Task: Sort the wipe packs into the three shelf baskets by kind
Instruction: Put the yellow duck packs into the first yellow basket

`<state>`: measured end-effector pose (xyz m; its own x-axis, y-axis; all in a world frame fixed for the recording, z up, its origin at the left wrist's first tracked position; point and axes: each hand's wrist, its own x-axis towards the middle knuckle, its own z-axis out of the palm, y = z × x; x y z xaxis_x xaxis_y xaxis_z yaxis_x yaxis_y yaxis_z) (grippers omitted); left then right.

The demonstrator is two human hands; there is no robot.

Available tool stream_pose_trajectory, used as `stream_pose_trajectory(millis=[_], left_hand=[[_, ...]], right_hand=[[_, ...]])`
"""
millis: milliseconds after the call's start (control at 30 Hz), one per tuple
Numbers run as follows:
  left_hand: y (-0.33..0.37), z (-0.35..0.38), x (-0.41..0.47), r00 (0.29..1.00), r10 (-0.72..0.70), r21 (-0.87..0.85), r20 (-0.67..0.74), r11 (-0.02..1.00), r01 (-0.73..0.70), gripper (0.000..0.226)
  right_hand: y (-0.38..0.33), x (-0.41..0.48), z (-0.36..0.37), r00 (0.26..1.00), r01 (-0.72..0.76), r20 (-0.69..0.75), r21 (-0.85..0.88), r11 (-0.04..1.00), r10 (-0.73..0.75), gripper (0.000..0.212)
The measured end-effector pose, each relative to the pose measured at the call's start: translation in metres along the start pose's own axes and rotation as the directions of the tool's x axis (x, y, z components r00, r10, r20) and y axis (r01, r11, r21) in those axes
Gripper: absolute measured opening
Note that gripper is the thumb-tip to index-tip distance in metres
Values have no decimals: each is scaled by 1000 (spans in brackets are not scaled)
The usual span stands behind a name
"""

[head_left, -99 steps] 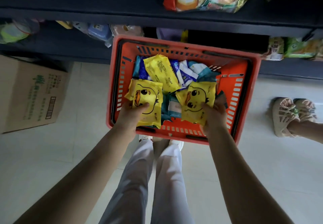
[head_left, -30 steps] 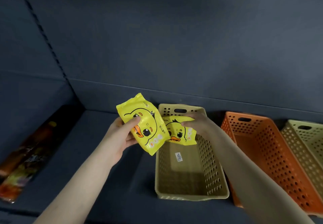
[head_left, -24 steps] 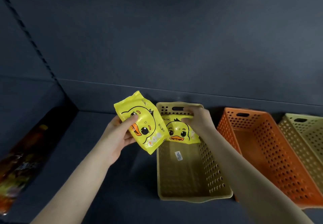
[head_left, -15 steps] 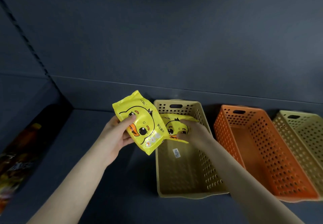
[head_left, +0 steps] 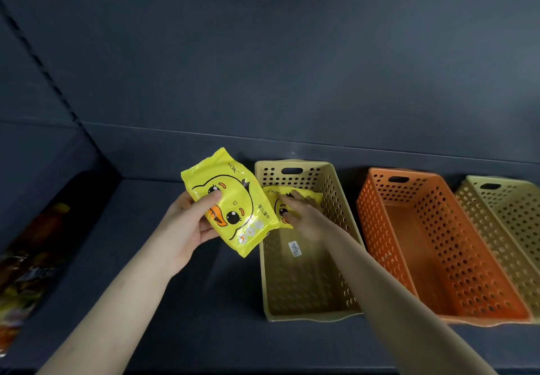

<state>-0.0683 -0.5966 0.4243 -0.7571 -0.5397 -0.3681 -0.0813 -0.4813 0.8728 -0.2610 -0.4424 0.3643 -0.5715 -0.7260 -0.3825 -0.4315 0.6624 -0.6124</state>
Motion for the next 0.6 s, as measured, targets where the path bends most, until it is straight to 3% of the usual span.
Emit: stream_pose_trajectory(millis=[200,333,433,533,600], left_hand=[[-2,-6,-2,1000,-9,-16,-5,1000,8,43],[-4,-8,-2,1000,1,-38,-6,999,-1,47],[-6,-10,-5,999,28,-64,-29,998,-30,48],[-5,-10,-8,998,35,-119,-59,992,-41,48],[-2,-6,-9,995,2,-194,-95,981,-20,44]], right_hand=[[0,11,-3,993,-26,110,-135,991,41,52],[3,13,2,1000,-18,23,-72,997,20,52],[2,11,-1,997,-21,79,-50,999,25,50],[-9,-3,-15,996,-21,85,85,996,14,48],[-18,-16,-26,1000,8,-11,210,978,-6,45]])
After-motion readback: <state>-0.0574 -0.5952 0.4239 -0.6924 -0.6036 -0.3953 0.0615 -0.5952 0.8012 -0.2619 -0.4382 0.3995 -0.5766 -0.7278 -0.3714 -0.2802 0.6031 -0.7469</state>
